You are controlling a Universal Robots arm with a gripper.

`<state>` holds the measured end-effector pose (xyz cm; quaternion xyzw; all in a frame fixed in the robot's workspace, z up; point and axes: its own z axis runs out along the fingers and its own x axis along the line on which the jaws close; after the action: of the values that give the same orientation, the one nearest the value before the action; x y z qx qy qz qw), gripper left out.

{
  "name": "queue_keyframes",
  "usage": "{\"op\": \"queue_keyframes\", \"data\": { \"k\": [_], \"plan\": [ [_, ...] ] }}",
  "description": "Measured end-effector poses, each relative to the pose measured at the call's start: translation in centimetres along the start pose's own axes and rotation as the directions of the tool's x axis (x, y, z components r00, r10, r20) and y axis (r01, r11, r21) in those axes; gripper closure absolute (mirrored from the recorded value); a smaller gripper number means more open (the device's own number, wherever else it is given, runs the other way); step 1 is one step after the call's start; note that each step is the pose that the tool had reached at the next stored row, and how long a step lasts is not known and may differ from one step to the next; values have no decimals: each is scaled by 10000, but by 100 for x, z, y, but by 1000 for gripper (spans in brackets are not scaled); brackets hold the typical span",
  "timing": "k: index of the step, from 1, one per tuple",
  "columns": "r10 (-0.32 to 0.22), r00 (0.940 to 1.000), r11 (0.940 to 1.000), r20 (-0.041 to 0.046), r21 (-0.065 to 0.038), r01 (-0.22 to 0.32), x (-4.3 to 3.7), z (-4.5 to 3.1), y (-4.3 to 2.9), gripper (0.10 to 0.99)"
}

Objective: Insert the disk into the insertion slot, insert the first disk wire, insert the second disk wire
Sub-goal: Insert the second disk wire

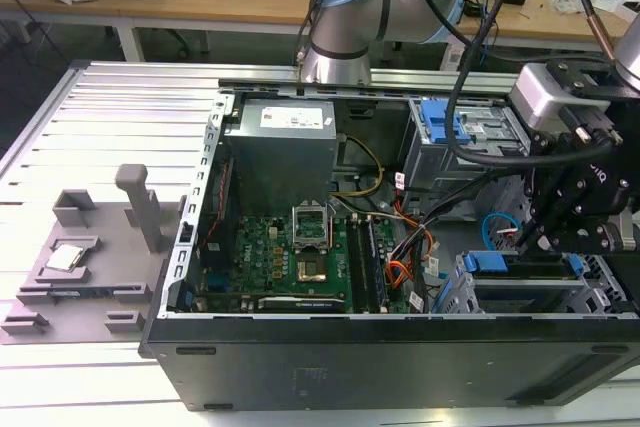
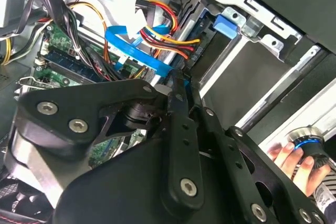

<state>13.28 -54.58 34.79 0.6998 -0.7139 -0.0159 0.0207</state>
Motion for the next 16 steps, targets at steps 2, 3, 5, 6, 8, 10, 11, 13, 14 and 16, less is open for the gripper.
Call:
{"op": "queue_keyframes", "data": {
  "k": [2, 3, 5, 6, 8, 10, 11, 13, 14, 16],
  "plan": [
    [0, 10000, 10000, -2, 0, 0, 2, 6, -8, 922],
    [1, 10000, 10000, -4, 0, -1, 2, 7, -11, 922],
    [2, 10000, 10000, -1, 0, -2, 2, 12, -14, 922],
    [0, 10000, 10000, 11, -1, 0, 2, 16, -16, 922],
    [-2, 10000, 10000, 54, -1, 2, 1, 26, -18, 922],
    [-5, 9999, 10000, 102, -2, 5, 1, 34, -19, 922],
    [-6, 9999, 10000, 129, -2, 6, 1, 37, -19, 922],
    [-8, 9999, 10000, 171, -3, 8, 0, 44, -19, 922],
    [-9, 9998, 10000, 176, -4, 9, 1, 50, -20, 922],
    [-9, 9998, 10000, 179, -3, 9, 4, 58, -21, 922]
  ]
}}
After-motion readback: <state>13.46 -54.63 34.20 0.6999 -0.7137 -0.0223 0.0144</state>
